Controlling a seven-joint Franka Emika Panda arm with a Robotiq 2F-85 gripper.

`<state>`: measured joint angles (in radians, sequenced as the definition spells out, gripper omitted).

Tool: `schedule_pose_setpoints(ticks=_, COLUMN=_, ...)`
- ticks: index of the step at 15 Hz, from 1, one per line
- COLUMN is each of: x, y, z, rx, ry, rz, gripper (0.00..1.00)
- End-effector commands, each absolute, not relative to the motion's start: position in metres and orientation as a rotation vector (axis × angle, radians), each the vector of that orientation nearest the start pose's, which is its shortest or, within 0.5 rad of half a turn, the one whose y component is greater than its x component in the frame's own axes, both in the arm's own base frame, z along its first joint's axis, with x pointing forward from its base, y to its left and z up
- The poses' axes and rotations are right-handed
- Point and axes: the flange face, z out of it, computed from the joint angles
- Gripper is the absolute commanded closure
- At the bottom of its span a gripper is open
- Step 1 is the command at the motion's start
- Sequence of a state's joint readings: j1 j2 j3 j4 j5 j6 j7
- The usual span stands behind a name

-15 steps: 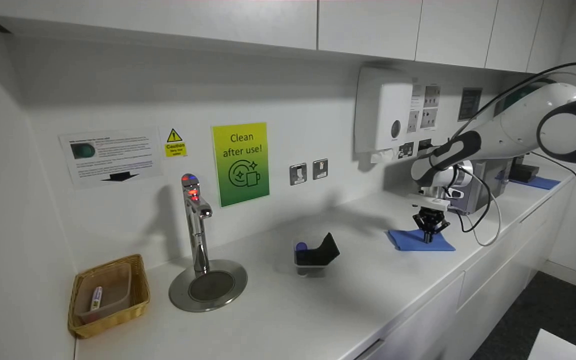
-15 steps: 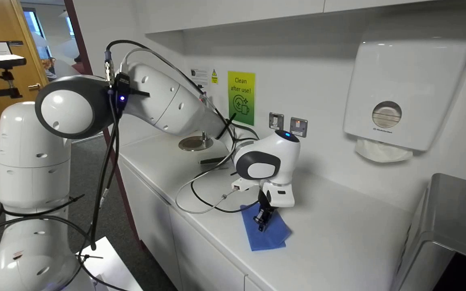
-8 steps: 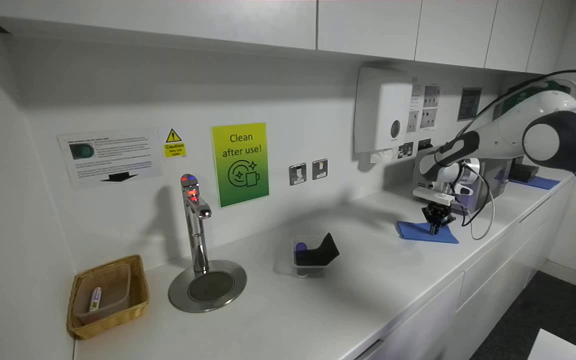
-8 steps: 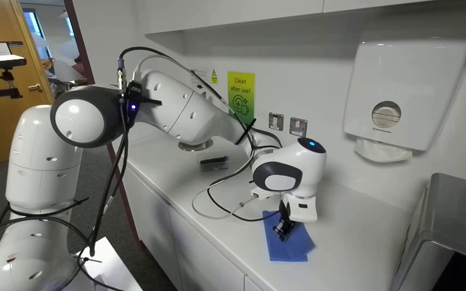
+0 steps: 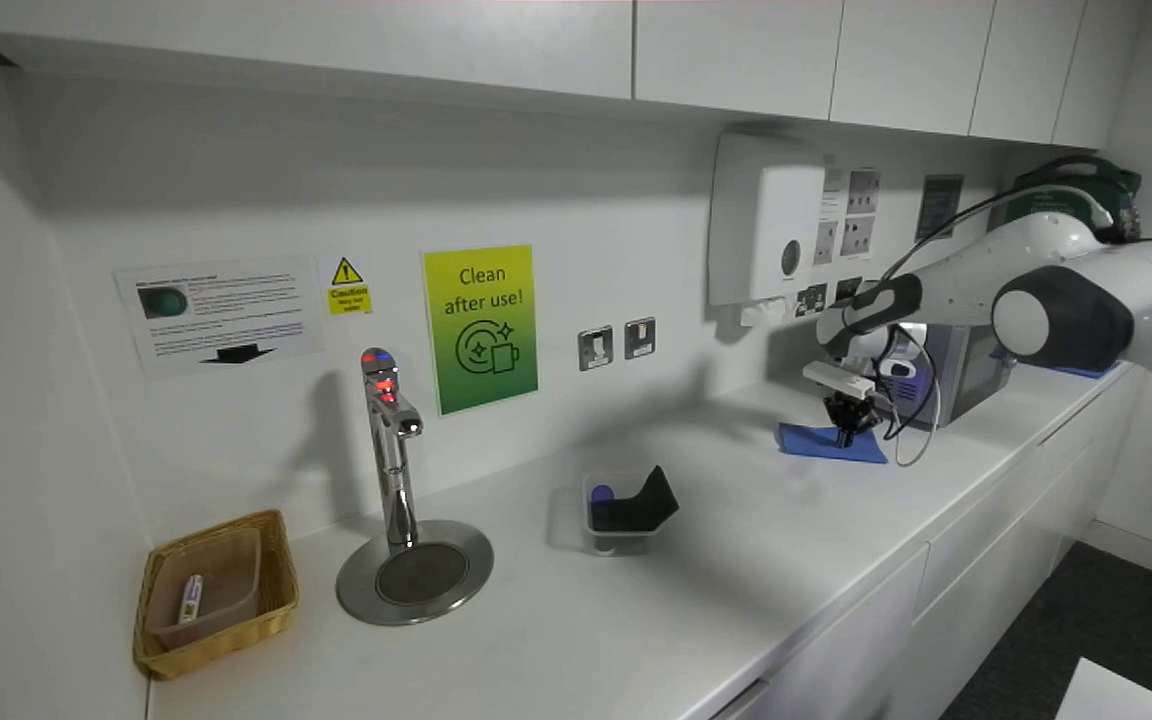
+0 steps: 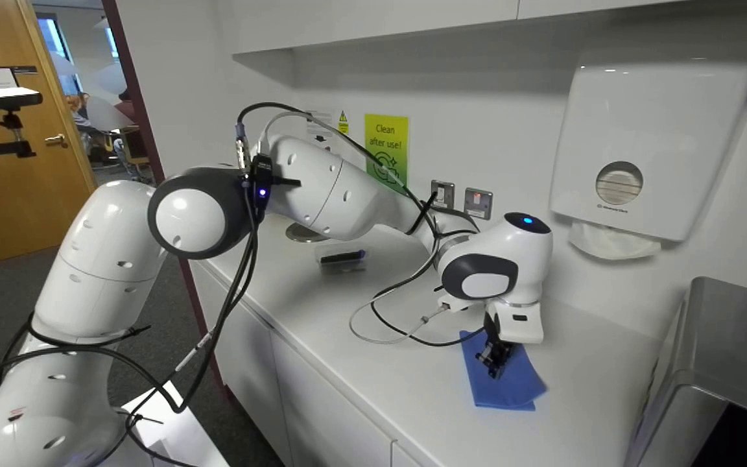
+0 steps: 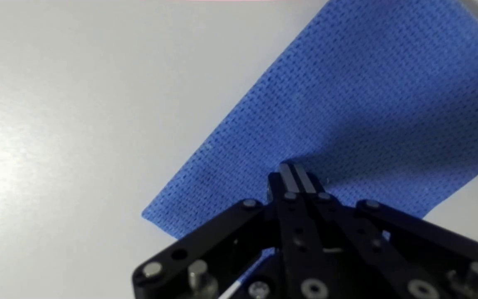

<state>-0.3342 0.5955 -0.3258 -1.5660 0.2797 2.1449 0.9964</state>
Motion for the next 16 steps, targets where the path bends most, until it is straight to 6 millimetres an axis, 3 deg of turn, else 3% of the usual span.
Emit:
schedule_pose_setpoints(ticks=1, x=0.615, y=-0.395, z=0.317, rx=-1.948, ry=2.385, rz=-0.074, gripper=1.00)
schedule_pose_setpoints(ticks=5, x=0.648, y=-0.381, z=0.317, rx=-1.959, ry=2.375, rz=-0.110, gripper=1.00)
schedule_pose_setpoints(ticks=8, x=0.673, y=-0.360, z=0.317, rx=-1.982, ry=2.345, rz=-0.118, gripper=1.00)
schedule_pose_setpoints(ticks=16, x=0.727, y=-0.272, z=0.321, rx=-2.101, ry=2.200, rz=-0.112, gripper=1.00)
